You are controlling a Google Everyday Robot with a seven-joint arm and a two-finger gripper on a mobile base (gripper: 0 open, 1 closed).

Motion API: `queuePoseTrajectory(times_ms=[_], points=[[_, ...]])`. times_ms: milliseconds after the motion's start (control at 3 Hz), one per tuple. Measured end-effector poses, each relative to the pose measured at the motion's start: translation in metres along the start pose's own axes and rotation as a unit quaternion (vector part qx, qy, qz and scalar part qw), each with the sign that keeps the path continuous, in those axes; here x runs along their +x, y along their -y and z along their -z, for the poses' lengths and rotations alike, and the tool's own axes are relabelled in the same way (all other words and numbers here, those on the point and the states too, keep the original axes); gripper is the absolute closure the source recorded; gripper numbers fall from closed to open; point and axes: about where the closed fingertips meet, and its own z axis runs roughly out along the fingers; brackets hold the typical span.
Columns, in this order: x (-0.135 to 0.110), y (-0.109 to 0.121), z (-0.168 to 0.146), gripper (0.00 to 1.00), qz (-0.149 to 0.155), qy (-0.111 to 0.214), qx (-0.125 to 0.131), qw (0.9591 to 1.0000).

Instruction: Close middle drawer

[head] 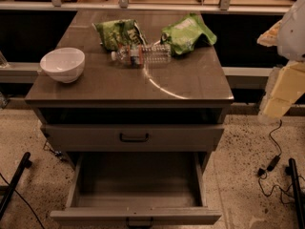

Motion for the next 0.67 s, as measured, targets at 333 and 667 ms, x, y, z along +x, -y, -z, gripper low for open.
queuePoseTrajectory(times_ms=[333, 667], points=[[0.000, 0.000, 0.000, 0.00, 0.000, 0.000, 0.000, 1.0000], [0.008, -0.014, -0.024, 0.00, -0.004, 0.012, -0.022, 0.9997]])
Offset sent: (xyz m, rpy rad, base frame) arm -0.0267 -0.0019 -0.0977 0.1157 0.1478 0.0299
